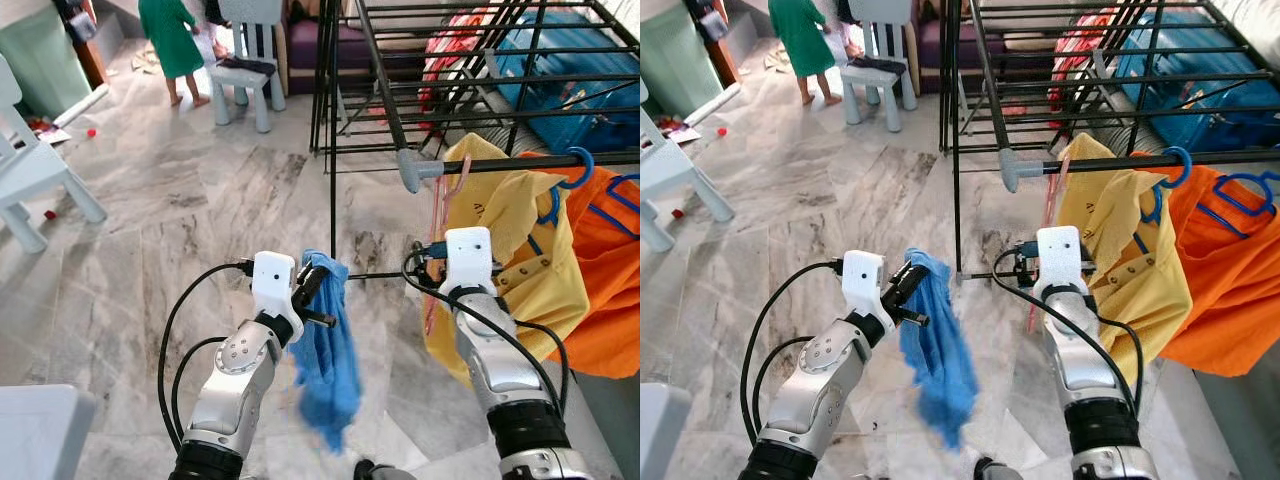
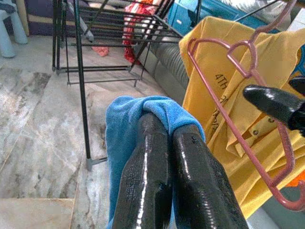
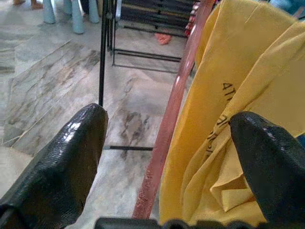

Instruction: Hang hanger

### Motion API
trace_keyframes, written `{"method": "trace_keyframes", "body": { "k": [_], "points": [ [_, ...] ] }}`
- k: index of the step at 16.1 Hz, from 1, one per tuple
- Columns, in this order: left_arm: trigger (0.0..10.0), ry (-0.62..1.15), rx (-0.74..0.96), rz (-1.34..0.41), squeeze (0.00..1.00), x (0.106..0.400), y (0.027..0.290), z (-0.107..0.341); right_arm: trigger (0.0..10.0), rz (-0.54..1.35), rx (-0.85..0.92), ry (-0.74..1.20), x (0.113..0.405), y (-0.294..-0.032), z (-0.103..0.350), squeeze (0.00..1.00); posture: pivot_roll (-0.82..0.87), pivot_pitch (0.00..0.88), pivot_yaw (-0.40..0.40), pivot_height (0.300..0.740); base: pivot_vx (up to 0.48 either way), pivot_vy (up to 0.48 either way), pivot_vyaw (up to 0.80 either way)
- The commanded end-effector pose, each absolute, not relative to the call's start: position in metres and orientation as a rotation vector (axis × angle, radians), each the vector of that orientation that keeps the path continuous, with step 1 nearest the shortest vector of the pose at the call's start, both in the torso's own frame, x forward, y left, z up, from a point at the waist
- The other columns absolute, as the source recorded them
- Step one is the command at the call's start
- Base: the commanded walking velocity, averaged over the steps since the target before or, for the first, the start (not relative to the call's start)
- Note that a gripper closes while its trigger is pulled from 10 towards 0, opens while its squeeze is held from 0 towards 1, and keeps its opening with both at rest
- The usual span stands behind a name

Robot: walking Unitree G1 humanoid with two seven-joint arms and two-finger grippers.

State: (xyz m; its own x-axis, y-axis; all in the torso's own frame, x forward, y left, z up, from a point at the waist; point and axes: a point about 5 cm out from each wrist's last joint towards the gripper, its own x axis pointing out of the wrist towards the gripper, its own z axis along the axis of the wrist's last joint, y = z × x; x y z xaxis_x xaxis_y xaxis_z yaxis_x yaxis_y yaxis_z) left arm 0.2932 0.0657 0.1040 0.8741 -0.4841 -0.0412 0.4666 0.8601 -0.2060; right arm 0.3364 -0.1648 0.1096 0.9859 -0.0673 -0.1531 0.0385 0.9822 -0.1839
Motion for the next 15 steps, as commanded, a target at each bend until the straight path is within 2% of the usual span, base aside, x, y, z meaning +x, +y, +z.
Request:
{"method": "trace_keyframes", "body": {
  "k": [1, 4, 9, 15],
  "points": [
    [10.0, 0.087, -0.198, -0.513, 0.0, 0.292, 0.059, 0.107, 10.0, -0.056, -0.176, 0.185, 0.336, -0.165, 0.106, 0.0, -0.09, 0.134, -0.005, 0.74, 0.0, 0.0, 0.0],
    [10.0, 0.086, -0.191, -0.502, 0.0, 0.293, 0.06, 0.107, 10.0, -0.099, -0.149, 0.242, 0.333, -0.18, 0.095, 0.0, -0.09, 0.134, -0.006, 0.74, 0.0, 0.0, 0.0],
    [10.0, 0.089, -0.187, -0.511, 0.0, 0.295, 0.059, 0.107, 10.0, -0.168, -0.172, 0.205, 0.333, -0.207, 0.104, 0.0, -0.1, 0.133, 0.0, 0.74, 0.0, 0.0, 0.0],
    [10.0, 0.093, -0.179, -0.513, 0.0, 0.295, 0.059, 0.106, 10.0, -0.05, -0.195, 0.227, 0.35, -0.194, 0.11, 0.0, -0.1, 0.132, 0.003, 0.74, 0.0, 0.0, 0.0]
  ]
}}
